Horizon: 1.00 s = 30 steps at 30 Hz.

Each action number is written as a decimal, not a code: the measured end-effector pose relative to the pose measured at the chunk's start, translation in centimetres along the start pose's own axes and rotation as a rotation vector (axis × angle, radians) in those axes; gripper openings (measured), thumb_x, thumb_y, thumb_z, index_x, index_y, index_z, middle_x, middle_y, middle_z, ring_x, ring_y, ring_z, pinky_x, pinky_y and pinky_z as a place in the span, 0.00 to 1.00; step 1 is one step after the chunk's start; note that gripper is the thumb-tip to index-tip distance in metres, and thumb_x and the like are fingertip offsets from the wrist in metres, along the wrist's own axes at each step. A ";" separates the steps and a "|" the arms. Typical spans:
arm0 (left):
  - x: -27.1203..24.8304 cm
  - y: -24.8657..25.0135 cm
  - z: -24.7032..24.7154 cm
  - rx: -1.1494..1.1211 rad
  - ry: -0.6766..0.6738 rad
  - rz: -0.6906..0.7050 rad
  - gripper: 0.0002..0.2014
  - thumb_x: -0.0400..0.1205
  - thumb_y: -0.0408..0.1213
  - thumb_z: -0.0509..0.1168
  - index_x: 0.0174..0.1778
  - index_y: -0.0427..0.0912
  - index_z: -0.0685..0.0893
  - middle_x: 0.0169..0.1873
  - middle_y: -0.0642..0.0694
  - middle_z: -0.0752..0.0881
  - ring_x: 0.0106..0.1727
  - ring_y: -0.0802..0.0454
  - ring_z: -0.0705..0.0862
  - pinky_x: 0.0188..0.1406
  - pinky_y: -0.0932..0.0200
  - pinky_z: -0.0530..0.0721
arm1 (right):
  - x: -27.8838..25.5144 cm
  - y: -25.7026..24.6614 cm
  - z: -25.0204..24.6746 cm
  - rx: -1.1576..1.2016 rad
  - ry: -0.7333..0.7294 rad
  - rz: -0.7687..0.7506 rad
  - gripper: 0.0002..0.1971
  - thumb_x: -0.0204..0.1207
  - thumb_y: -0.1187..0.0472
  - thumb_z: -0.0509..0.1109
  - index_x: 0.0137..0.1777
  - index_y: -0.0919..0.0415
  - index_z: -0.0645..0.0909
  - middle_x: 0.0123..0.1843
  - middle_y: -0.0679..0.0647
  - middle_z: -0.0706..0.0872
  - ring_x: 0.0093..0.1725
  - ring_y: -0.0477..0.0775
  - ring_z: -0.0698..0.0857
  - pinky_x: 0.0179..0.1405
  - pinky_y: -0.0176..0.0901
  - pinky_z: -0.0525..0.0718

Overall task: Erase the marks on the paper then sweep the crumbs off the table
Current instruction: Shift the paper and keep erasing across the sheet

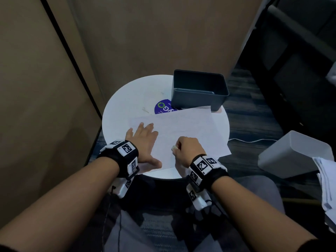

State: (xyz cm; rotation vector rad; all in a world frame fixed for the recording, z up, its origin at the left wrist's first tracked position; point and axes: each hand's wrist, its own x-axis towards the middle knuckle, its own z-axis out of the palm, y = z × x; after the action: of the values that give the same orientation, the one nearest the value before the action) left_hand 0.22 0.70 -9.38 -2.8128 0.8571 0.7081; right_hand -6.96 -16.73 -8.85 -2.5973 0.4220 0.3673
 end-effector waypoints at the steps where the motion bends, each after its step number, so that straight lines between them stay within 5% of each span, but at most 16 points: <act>1: -0.1 0.0 0.3 0.010 -0.012 0.043 0.63 0.65 0.78 0.67 0.87 0.51 0.43 0.87 0.46 0.37 0.87 0.36 0.37 0.81 0.30 0.46 | -0.1 -0.2 0.0 -0.013 0.014 -0.023 0.08 0.80 0.54 0.67 0.51 0.58 0.81 0.54 0.58 0.86 0.49 0.59 0.84 0.41 0.43 0.75; 5: -0.2 -1.3 2.3 -0.061 -0.023 0.083 0.65 0.65 0.77 0.68 0.84 0.60 0.29 0.84 0.52 0.26 0.85 0.41 0.28 0.82 0.35 0.37 | -1.3 -1.8 0.9 -0.002 -0.046 -0.145 0.07 0.78 0.53 0.68 0.46 0.56 0.79 0.49 0.56 0.86 0.47 0.58 0.84 0.41 0.45 0.81; 8: 0.2 -1.6 2.7 -0.072 -0.016 0.083 0.66 0.64 0.79 0.67 0.82 0.62 0.26 0.81 0.54 0.22 0.83 0.43 0.25 0.81 0.34 0.34 | -1.4 -1.4 1.4 -0.055 -0.070 -0.099 0.08 0.79 0.53 0.68 0.49 0.58 0.80 0.50 0.57 0.85 0.49 0.60 0.85 0.40 0.45 0.81; 14: 0.6 -1.0 3.1 -0.080 -0.033 0.087 0.68 0.61 0.80 0.67 0.82 0.62 0.25 0.82 0.54 0.22 0.83 0.42 0.24 0.81 0.32 0.35 | 0.4 4.0 -2.6 -0.115 0.053 0.141 0.12 0.80 0.53 0.67 0.51 0.62 0.81 0.53 0.61 0.85 0.50 0.62 0.85 0.41 0.44 0.79; 20: 0.3 -1.4 3.3 -0.089 -0.025 0.089 0.68 0.60 0.82 0.66 0.81 0.63 0.24 0.81 0.55 0.22 0.83 0.43 0.24 0.81 0.33 0.34 | -0.5 -1.4 1.1 -0.034 -0.047 -0.094 0.11 0.77 0.54 0.69 0.48 0.63 0.83 0.50 0.60 0.88 0.51 0.62 0.87 0.46 0.46 0.84; 24: 0.5 -1.3 2.8 -0.071 -0.041 0.086 0.68 0.60 0.82 0.66 0.82 0.62 0.25 0.81 0.54 0.22 0.83 0.43 0.24 0.81 0.33 0.34 | 0.2 1.8 -1.0 -0.090 0.028 0.061 0.13 0.79 0.52 0.68 0.53 0.62 0.83 0.54 0.61 0.87 0.53 0.65 0.86 0.49 0.46 0.83; 27: 0.3 -1.2 2.9 -0.068 -0.067 0.081 0.69 0.60 0.81 0.65 0.82 0.61 0.24 0.81 0.54 0.22 0.83 0.42 0.24 0.82 0.32 0.35 | 0.8 4.6 -3.8 -0.130 0.081 0.183 0.12 0.78 0.53 0.69 0.47 0.62 0.83 0.49 0.60 0.88 0.47 0.62 0.87 0.47 0.50 0.88; 30: 0.4 -1.3 3.1 -0.074 -0.067 0.074 0.69 0.60 0.81 0.66 0.81 0.62 0.23 0.81 0.54 0.21 0.83 0.42 0.24 0.82 0.32 0.35 | 0.4 1.6 -2.7 -0.070 0.060 0.031 0.12 0.78 0.53 0.70 0.48 0.64 0.84 0.50 0.62 0.88 0.50 0.63 0.87 0.51 0.52 0.88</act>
State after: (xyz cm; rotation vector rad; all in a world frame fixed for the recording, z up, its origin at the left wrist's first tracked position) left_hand -0.08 2.33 -12.35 -2.8165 0.9460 0.8568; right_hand -6.65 -19.52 -7.32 -2.6780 0.4790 0.3211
